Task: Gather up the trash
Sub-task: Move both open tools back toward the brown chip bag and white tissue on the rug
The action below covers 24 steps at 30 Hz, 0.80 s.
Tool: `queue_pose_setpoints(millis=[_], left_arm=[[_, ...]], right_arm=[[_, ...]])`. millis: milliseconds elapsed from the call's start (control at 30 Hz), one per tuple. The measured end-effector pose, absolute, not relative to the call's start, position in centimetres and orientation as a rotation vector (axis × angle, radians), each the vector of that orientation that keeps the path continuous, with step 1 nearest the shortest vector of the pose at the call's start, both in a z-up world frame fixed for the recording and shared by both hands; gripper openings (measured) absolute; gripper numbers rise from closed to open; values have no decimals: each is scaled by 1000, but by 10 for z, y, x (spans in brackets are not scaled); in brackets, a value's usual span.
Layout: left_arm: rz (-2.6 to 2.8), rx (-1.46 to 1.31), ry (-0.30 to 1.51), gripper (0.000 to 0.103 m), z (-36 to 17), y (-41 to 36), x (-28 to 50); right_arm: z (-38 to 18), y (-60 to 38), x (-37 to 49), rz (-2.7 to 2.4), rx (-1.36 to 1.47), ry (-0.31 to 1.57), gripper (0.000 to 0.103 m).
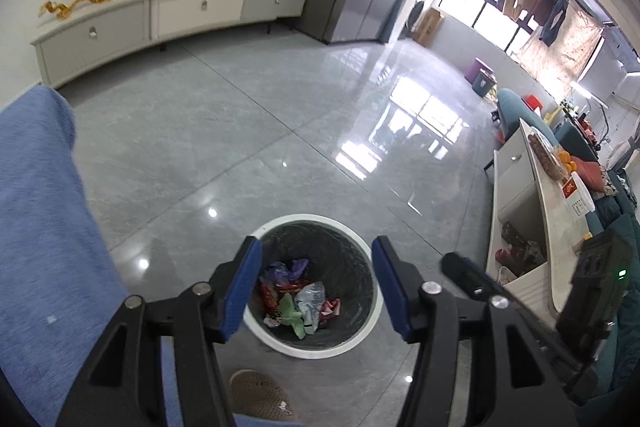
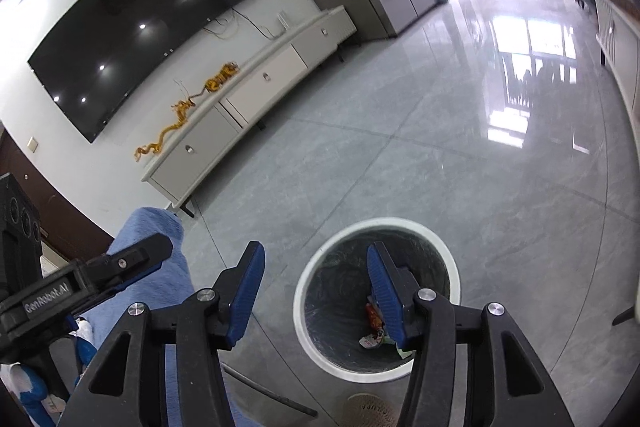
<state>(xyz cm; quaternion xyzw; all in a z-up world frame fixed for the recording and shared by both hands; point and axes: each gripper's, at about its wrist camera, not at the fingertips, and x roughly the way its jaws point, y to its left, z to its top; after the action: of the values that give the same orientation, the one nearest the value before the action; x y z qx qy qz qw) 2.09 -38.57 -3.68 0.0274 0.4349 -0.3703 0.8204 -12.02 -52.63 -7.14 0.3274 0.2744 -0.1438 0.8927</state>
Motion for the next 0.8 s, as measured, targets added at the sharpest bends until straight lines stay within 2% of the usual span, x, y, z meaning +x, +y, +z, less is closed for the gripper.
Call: queue_pose_setpoints(millis=[133, 467, 800], left_arm=[[-771, 34, 881, 61, -17, -358, 12], [-729, -10, 749, 62, 37, -280, -13], [-635, -81, 641, 62, 74, -189, -40]], right_arm=[[-43, -510, -129, -307, 622, 526, 57], [15, -459, -143, -273, 503, 438, 59], [48, -407, -147, -217, 404, 396, 62]])
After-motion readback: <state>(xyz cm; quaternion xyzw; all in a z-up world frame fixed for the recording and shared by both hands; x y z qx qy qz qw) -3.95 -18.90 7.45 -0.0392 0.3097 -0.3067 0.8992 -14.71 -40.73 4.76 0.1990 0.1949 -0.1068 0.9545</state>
